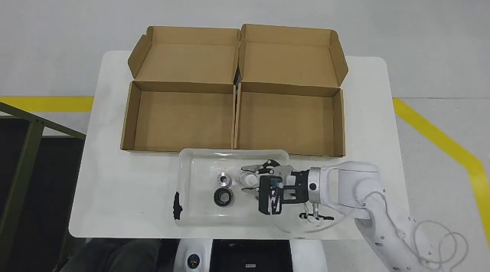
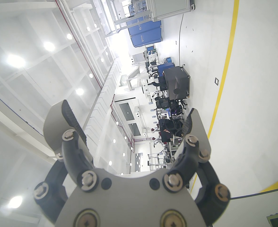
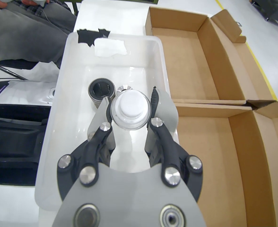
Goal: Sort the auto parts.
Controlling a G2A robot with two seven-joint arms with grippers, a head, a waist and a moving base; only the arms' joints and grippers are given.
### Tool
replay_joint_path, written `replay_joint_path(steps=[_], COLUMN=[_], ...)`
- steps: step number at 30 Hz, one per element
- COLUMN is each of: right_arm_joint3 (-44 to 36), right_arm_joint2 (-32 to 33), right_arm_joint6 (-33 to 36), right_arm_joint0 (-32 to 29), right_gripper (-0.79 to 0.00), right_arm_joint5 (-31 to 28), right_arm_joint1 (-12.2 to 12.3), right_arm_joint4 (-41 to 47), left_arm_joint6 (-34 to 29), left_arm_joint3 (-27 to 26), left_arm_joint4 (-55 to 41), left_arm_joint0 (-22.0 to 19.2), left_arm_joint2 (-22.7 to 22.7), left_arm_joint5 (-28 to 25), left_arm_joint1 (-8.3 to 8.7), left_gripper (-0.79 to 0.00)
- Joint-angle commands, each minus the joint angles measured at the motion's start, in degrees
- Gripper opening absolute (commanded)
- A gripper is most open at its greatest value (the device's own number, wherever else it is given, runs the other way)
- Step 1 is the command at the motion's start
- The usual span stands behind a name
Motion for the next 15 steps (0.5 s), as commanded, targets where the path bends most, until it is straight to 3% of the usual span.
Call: replay_joint_path(steps=[1, 15], right_arm_joint3=[-0.31, 2.61], right_arm_joint2=[0.09, -0.45], right_arm_joint6=[-1.35, -15.17], right_arm_joint0=[0.25, 4.35], right_gripper=[-0.785, -0.785], right_arm_joint5=[0.33, 2.62], right_arm_joint1=[-0.01, -0.89], right_arm_joint4=[0.90, 14.91], left_arm_joint6=[0.00, 0.00], left_arm_joint3=[0.00, 0.00], left_arm_joint4=[0.00, 0.00], left_arm_joint0=[0.00, 0.00], left_arm_joint2=[0.00, 0.00], left_arm_joint5=[0.00, 0.00], left_arm_joint1=[0.00, 0.00], left_gripper=[0.000, 0.000])
